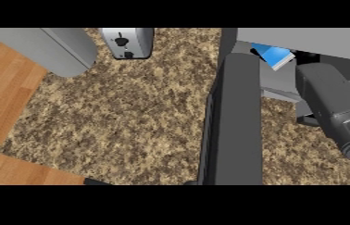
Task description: Pick up the milk, place it into the microwave and close the microwave
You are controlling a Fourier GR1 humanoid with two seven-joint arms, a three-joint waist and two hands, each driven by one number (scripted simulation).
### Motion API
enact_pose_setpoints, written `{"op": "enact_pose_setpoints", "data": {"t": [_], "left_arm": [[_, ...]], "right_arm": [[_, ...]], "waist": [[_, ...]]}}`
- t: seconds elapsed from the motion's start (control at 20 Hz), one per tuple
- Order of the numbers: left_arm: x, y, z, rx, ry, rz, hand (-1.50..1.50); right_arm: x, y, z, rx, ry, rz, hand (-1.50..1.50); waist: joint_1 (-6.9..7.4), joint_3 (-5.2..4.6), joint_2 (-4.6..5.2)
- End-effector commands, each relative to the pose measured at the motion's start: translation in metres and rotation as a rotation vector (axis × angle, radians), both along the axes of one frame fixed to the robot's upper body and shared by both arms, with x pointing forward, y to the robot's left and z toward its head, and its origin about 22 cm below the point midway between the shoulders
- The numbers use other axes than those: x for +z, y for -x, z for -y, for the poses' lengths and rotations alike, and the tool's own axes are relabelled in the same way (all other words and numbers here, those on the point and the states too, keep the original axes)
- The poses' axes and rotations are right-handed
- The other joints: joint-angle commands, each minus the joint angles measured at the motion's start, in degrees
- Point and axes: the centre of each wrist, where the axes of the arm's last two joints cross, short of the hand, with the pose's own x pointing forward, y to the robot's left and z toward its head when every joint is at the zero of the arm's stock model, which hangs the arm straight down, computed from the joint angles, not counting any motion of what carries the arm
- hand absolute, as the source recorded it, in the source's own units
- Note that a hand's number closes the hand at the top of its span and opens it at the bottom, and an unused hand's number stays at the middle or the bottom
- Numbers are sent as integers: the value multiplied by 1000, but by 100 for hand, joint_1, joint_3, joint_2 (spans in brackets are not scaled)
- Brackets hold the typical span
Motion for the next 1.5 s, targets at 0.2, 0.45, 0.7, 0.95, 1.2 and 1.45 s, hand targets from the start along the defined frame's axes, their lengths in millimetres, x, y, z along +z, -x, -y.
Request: {"op": "enact_pose_setpoints", "data": {"t": [0.2, 0.45, 0.7, 0.95, 1.2, 1.45], "left_arm": [[4, -7, -1, 7, -32, -3, -150], [-10, -13, 4, -27, -8, -40, -150], [-12, -13, 4, -19, -11, -42, -150], [-15, -11, 6, -49, -20, -46, -150], [-30, -15, 10, -58, -4, -94, -150], [-41, -6, 22, -51, -5, -104, -150]], "right_arm": [[8, -13, -48, 25, 56, -79, -150], [16, -20, -91, 22, 25, -53, -150], [23, -23, -106, 63, 27, -10, -150], [30, -25, -103, -16, -22, 48, -150], [9, -17, -88, -51, -14, 45, -150], [5, -14, -64, 9, -2, 8, -150]], "waist": [[29, -27, -78], [-38, -39, -90], [-86, -34, -130], [-216, -33, -189], [-461, -36, -223], [-569, -37, -294]]}}
